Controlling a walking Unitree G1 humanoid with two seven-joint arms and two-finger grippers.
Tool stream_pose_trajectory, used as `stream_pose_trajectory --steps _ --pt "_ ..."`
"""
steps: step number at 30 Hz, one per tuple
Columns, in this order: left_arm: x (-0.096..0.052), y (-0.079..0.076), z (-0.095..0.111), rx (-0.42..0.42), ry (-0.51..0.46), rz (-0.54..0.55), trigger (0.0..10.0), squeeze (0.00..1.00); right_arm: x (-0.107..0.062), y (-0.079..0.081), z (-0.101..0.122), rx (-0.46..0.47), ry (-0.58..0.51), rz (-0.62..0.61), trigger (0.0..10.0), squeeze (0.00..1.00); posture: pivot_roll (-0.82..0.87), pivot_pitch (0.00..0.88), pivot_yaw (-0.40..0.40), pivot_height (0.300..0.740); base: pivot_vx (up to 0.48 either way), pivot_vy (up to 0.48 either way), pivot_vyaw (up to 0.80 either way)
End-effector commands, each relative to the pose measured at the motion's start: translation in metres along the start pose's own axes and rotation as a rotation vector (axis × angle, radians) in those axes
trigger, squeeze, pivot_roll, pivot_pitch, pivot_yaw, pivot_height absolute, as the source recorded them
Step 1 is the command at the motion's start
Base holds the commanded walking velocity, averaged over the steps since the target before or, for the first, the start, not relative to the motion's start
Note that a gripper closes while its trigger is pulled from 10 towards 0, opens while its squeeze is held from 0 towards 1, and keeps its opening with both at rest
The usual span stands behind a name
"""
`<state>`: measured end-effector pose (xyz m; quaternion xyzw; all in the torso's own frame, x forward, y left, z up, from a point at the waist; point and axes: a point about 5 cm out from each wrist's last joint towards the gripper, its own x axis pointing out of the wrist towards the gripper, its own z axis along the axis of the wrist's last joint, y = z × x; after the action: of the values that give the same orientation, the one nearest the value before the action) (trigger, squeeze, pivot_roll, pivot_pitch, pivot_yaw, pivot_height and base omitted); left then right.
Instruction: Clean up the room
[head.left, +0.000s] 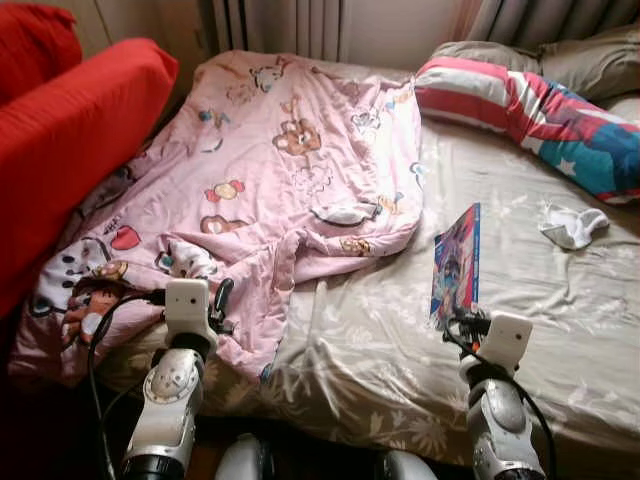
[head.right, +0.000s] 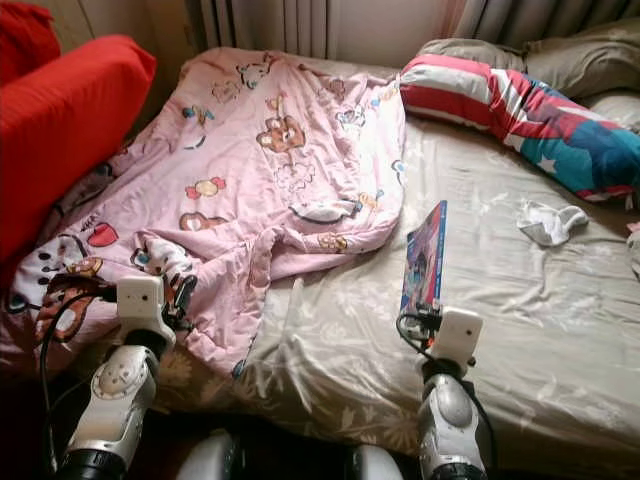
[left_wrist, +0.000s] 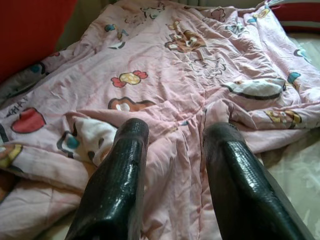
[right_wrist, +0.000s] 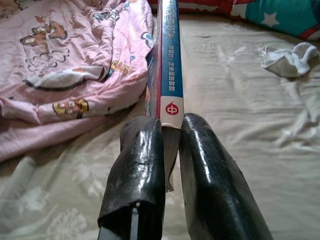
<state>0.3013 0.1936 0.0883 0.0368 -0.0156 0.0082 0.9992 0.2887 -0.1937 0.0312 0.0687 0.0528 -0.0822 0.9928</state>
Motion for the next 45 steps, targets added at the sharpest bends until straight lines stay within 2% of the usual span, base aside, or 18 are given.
stream_pose_trajectory --steps 1,8,22,28,33,39,45 --pt "-0.0007 0.0009 -0.0003 -0.011 -0.006 0.005 10.0 0.00 0.0046 0.0005 0.0120 -0.004 -0.052 0.004 10.0 0.00 0.00 0.104 -0.054 0.740 0.000 0.000 0.00" --pt "0.0019 -0.0001 0.0033 -0.028 -0.026 0.006 10.0 0.00 0.0061 0.0058 0.0144 0.022 -0.061 0.016 10.0 0.00 0.00 0.109 -0.057 0.740 0.000 0.000 0.00" --pt "0.0044 -0.0070 0.0040 -0.045 -0.038 0.000 10.0 0.00 0.0076 0.0062 0.0166 0.039 -0.064 0.018 10.0 0.00 0.00 0.117 -0.067 0.740 0.000 0.000 0.00" --pt "0.0049 -0.0044 0.0041 -0.030 -0.037 0.003 10.0 0.00 0.0071 0.0051 0.0149 0.062 -0.054 0.008 10.0 0.00 0.00 0.119 -0.065 0.740 0.000 0.000 -0.80" --pt "0.0067 -0.0018 0.0053 -0.021 -0.039 0.007 10.0 0.00 0.0056 0.0055 0.0161 0.029 -0.074 0.016 10.0 0.00 0.00 0.120 -0.060 0.740 0.000 -0.144 0.00" --pt "0.0054 -0.0039 0.0037 -0.017 -0.037 -0.003 10.0 0.00 0.0057 0.0061 0.0143 0.051 -0.058 0.013 10.0 0.00 0.00 0.114 -0.056 0.740 0.000 -0.089 0.00" --pt "0.0060 -0.0045 0.0049 -0.019 -0.043 -0.009 10.0 0.00 0.0065 0.0021 0.0166 0.074 -0.074 -0.018 10.0 0.00 0.00 0.106 -0.054 0.740 0.000 -0.090 -0.57"
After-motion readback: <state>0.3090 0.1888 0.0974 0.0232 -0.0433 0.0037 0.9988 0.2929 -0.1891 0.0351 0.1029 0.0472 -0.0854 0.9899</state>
